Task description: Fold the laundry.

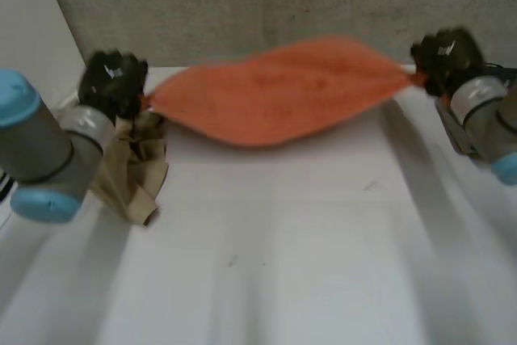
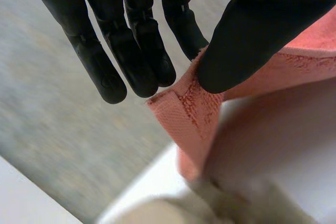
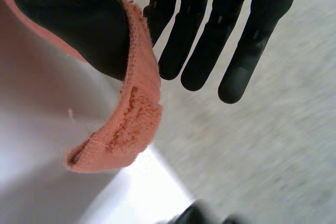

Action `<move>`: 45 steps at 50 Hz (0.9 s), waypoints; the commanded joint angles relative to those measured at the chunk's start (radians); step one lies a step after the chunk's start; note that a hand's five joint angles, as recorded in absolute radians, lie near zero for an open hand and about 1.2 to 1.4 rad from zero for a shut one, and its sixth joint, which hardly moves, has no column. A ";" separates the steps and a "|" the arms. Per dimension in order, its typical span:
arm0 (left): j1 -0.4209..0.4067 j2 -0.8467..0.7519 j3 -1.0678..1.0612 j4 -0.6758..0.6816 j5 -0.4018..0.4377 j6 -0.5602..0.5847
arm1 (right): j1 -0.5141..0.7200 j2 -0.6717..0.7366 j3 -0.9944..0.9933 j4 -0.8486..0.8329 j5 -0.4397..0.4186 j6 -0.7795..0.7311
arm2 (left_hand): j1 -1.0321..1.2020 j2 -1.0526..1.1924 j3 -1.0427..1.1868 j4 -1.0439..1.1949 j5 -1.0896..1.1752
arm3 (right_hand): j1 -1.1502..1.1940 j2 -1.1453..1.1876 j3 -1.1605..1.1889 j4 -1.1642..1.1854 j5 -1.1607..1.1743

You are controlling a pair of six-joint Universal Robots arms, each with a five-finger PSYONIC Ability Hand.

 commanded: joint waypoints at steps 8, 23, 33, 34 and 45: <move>0.065 0.326 -0.414 -0.614 -0.040 0.225 | -0.130 -0.310 0.409 0.632 0.014 -0.422 | 0.248 0.197 0.202 0.194 0.215 | 0.271 0.221 0.209 0.199 0.187; 0.020 0.417 -0.401 -0.732 0.002 0.276 | -0.144 -0.369 0.509 0.529 -0.023 -0.543 | 0.248 0.197 0.202 0.194 0.215 | 0.271 0.221 0.209 0.199 0.187; -0.031 0.153 -0.151 -0.392 -0.175 0.199 | -0.069 -0.177 0.351 0.219 0.098 -0.381 | 0.248 0.197 0.202 0.194 0.215 | 0.271 0.221 0.209 0.199 0.187; -0.034 0.138 -0.136 -0.380 -0.175 0.199 | -0.064 -0.162 0.342 0.196 0.100 -0.378 | 0.248 0.197 0.202 0.194 0.215 | 0.271 0.221 0.209 0.199 0.187; -0.076 -0.066 0.073 -0.270 -0.182 0.210 | -0.040 0.025 0.224 -0.071 0.133 -0.372 | 0.248 0.197 0.202 0.194 0.215 | 0.271 0.221 0.209 0.199 0.187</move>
